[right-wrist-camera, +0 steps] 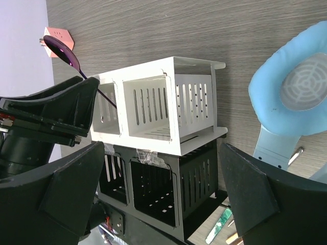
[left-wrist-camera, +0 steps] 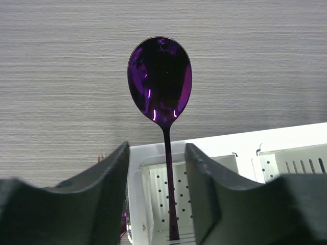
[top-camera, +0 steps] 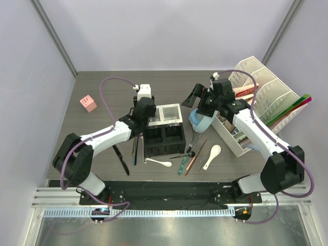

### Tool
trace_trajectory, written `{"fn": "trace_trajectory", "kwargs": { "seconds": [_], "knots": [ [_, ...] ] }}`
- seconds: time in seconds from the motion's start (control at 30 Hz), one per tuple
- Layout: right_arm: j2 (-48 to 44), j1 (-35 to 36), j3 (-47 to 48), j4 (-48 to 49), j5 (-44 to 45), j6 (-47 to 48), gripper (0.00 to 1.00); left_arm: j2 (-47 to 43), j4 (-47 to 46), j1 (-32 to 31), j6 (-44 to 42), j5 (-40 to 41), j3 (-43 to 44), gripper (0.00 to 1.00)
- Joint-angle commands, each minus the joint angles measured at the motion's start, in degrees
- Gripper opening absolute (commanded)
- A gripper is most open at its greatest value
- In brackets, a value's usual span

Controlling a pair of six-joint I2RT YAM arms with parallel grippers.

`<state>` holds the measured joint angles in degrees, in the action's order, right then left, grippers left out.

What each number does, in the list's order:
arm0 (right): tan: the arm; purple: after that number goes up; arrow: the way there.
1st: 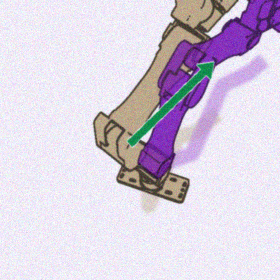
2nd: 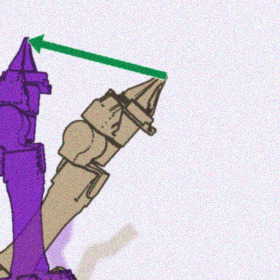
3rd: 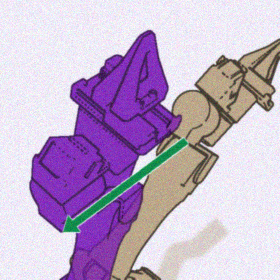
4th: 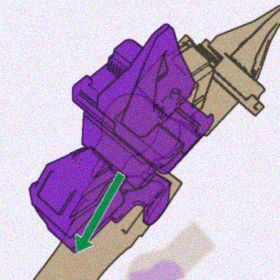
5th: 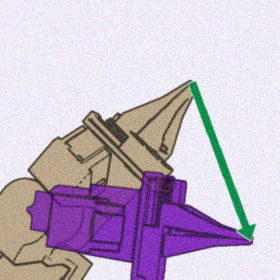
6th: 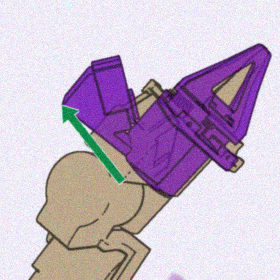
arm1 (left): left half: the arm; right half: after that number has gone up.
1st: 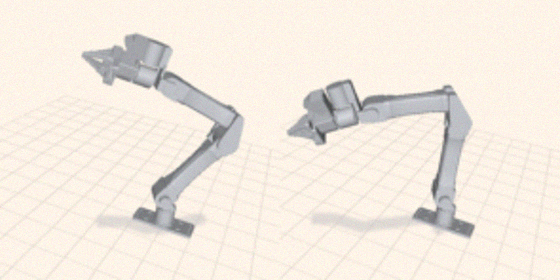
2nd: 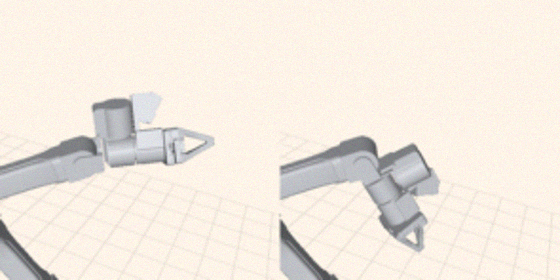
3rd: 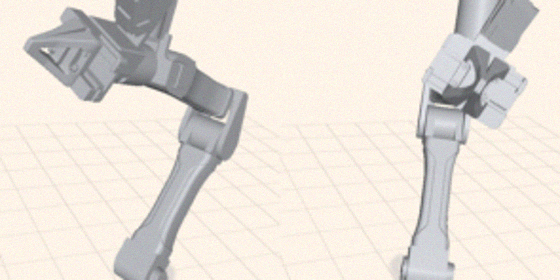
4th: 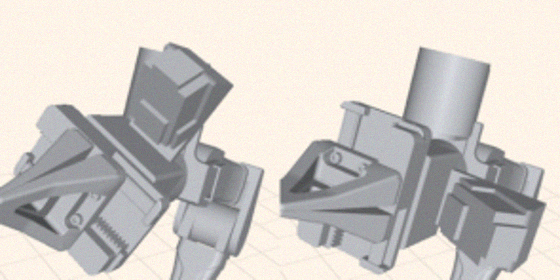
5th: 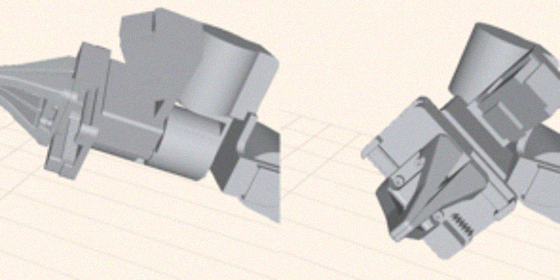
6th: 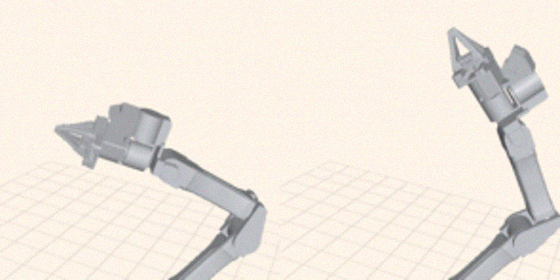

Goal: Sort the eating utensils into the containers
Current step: Place the spoon in the container.

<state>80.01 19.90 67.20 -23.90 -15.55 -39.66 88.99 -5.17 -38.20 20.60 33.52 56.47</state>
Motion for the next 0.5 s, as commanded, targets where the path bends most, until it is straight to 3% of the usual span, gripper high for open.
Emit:
{"fn": "trace_trajectory", "kwargs": {
  "seconds": [0.0,0.33,0.47],
  "knots": [
    [-0.29,0.40,-0.84,2.63,1.23,-0.77,1.00,-1.98,1.74,-0.21,-0.03,2.51,-0.39,0.53],
    [-0.64,0.40,-0.40,2.54,1.58,-1.56,1.00,-8.74,8.41,1.80,0.49,4.29,2.68,0.71],
    [-0.11,0.40,1.18,2.54,1.58,-1.47,1.00,-11.03,15.35,3.57,3.04,3.40,4.00,0.72]
  ]
}}
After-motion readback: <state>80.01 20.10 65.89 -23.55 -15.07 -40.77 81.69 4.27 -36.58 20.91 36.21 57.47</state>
